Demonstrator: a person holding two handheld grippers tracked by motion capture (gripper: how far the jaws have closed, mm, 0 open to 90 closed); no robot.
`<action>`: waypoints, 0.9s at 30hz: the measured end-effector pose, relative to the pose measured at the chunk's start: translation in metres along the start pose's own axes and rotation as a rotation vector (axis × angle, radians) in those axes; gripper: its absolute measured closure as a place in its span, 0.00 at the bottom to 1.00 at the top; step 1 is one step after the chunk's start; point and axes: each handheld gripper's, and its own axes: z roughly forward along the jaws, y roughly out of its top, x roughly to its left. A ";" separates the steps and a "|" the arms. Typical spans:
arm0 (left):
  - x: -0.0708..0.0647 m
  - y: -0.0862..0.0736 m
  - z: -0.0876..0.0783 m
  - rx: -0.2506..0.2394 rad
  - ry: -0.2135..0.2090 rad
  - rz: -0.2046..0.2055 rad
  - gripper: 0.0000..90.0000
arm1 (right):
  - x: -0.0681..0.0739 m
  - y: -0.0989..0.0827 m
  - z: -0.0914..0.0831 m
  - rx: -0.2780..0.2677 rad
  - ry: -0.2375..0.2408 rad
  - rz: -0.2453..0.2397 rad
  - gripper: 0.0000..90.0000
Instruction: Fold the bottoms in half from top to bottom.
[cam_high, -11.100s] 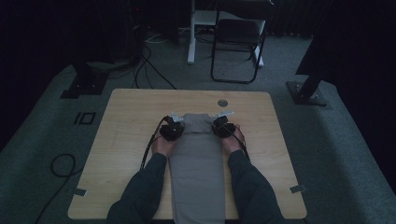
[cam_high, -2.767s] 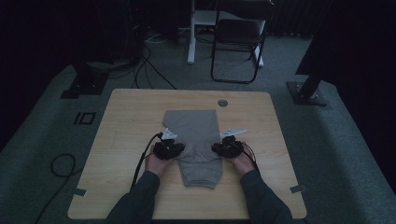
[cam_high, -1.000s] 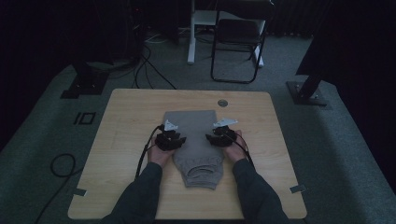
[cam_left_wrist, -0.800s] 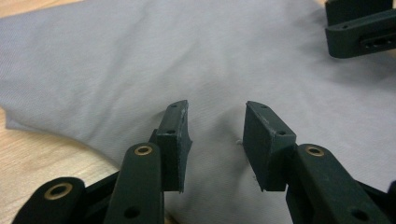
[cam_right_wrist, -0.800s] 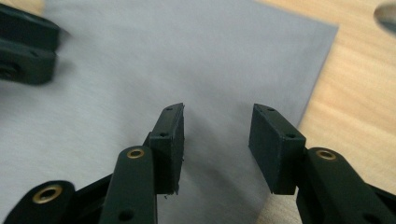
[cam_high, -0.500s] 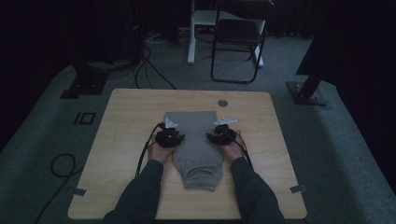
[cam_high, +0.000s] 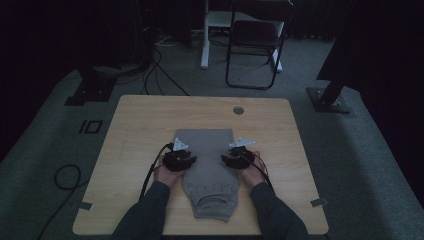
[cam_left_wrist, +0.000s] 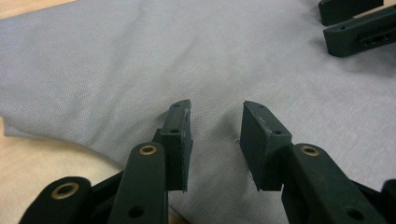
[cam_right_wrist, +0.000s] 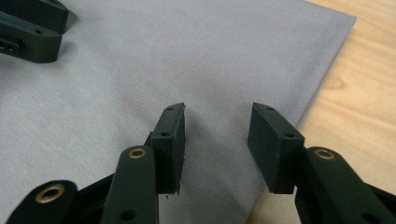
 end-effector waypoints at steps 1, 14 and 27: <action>-0.002 -0.002 -0.002 -0.002 -0.002 0.009 0.70 | 0.002 -0.002 -0.002 0.002 0.002 0.002 0.63; -0.007 -0.016 -0.016 -0.003 -0.056 0.008 0.70 | 0.015 -0.014 -0.015 0.014 0.033 -0.035 0.64; 0.007 0.000 -0.018 0.013 -0.024 0.011 0.66 | 0.014 -0.014 -0.015 0.009 0.043 -0.012 0.65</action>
